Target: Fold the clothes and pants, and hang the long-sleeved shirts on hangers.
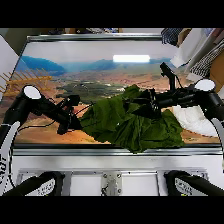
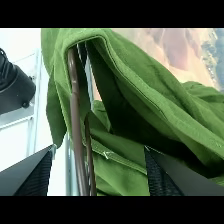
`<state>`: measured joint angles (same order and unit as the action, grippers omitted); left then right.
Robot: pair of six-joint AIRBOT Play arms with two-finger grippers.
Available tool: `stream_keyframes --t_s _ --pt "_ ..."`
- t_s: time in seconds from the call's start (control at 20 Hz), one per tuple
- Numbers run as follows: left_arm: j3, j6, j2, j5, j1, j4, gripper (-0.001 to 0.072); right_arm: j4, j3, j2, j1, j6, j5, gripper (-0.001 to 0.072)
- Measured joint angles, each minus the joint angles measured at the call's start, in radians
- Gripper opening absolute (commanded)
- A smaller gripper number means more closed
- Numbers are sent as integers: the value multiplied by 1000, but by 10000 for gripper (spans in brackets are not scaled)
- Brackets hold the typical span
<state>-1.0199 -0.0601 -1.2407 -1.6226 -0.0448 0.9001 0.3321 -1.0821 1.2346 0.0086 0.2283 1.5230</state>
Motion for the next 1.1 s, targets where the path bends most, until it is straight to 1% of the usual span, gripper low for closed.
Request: stream_keyframes --t_s 0.05,0.1,0.15,0.2,0.25,0.35,0.4,0.7,0.8,0.95,1.1 --pt "0 0 0 0 0 0 10 -3 0 0 0 -11 0 447" --pt "0 0 0 0 0 -1 10 -3 0 0 0 -21 0 295" --pt "0 0 0 0 0 -1 10 -3 0 0 0 -32 0 189" --pt "0 0 0 0 0 -2 10 -3 0 0 0 -47 0 114" --pt "0 0 0 0 0 -3 10 -3 0 0 0 -63 0 68" --pt "0 0 0 0 0 -3 10 -4 0 0 0 -103 0 62" --pt "0 0 0 1 0 -3 10 -4 0 0 0 -129 0 12" --pt "0 0 0 6 0 -4 10 -7 0 0 1 -335 -2 17" --pt "0 -1 0 7 0 -4 10 -6 0 0 1 -388 -16 16" --pt "0 -2 0 7 0 -5 10 -6 0 0 1 -431 -38 15" --pt "0 -2 0 6 0 -5 10 -4 0 0 2 -451 -47 15"
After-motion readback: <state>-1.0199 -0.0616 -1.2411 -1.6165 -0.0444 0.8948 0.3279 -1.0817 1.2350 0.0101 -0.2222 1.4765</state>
